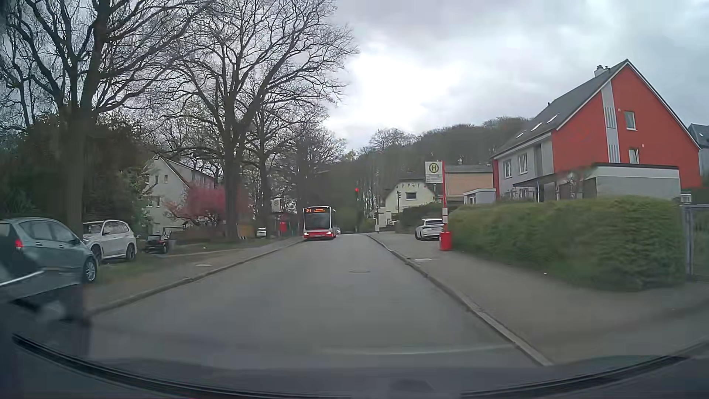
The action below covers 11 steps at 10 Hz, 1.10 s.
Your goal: Follow the waypoints while adhering to traffic rules and regulations
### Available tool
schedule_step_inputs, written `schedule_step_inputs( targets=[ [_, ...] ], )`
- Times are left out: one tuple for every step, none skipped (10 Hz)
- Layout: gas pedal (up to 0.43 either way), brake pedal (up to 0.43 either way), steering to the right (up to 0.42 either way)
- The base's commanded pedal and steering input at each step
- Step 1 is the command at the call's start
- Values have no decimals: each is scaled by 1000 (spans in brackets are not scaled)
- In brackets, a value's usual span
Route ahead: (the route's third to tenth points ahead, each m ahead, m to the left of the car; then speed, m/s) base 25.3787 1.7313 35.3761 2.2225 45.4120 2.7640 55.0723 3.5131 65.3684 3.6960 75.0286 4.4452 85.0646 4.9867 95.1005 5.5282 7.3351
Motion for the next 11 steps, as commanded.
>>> schedule_step_inputs(
  targets=[
    [0,0,-21],
    [0,0,-21],
    [0,0,-19],
    [0,0,-19],
    [0,0,-19],
    [0,0,-19],
    [0,0,-18],
    [0,0,-13],
    [0,0,-9],
    [0,0,-9],
    [0,0,-9]
  ],
)
